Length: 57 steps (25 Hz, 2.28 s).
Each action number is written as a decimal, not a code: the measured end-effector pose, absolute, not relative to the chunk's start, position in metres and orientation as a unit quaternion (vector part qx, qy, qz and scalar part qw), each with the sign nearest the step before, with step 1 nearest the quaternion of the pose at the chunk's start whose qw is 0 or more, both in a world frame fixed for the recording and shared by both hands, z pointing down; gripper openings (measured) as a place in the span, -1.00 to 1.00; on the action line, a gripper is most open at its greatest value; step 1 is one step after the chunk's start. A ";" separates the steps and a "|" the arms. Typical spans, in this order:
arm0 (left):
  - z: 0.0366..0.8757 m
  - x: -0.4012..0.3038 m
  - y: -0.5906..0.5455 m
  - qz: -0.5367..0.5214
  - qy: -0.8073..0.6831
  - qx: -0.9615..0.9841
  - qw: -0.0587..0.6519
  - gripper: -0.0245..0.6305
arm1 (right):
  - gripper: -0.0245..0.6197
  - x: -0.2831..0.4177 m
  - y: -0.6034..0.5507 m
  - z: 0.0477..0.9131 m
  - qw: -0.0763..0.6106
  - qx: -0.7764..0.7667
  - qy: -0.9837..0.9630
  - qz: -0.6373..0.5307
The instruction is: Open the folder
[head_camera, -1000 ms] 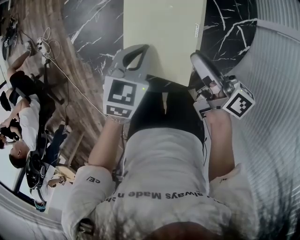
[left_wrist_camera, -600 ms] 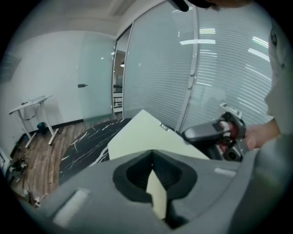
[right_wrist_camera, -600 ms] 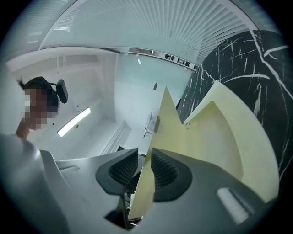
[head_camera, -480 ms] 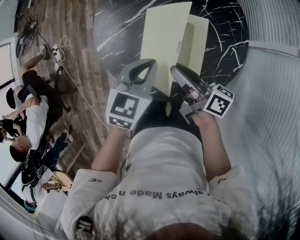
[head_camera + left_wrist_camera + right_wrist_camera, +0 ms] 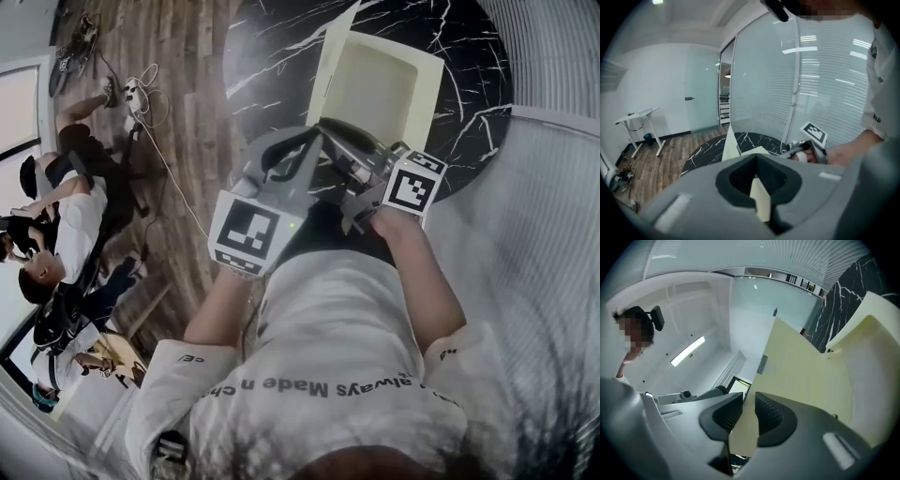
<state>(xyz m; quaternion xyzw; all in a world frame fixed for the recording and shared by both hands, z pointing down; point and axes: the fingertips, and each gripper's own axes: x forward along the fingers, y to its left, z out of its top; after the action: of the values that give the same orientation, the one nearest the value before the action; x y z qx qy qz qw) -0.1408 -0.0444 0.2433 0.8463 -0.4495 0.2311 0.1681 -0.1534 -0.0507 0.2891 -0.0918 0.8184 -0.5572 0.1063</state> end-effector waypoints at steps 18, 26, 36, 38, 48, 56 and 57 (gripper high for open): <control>0.275 -0.210 -0.027 0.316 -0.477 0.806 0.154 -0.92 | -0.51 -0.242 -0.043 0.315 0.118 -0.008 0.775 -0.621; 0.308 -0.251 -0.023 0.375 -0.509 0.760 0.152 -0.92 | -0.72 -0.238 -0.046 0.336 0.096 -0.047 0.783 -0.612; 0.371 -0.322 -0.008 0.419 -0.565 0.688 0.178 -0.92 | -0.83 -0.189 -0.022 0.340 -0.035 -0.138 0.884 -0.444; 0.384 -0.335 -0.003 0.433 -0.572 0.673 0.180 -0.92 | -0.84 -0.182 -0.016 0.335 -0.054 -0.151 0.895 -0.416; 0.449 -0.385 -0.001 0.483 -0.601 0.613 0.172 -0.92 | -0.87 -0.139 -0.007 0.302 -0.085 -0.202 0.912 -0.347; 0.509 -0.407 -0.001 0.516 -0.589 0.587 0.205 -0.92 | -0.90 -0.092 -0.004 0.279 -0.116 -0.248 0.911 -0.307; 0.514 -0.407 -0.002 0.520 -0.586 0.585 0.211 -0.92 | -0.90 -0.086 -0.004 0.276 -0.119 -0.254 0.911 -0.303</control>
<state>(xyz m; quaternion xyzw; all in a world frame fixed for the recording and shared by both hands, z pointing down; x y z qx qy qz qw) -0.4072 -0.0015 0.5142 0.5854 -0.5856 0.5195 0.2109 -0.0862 -0.0042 0.2760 -0.2542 0.9108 -0.3026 -0.1195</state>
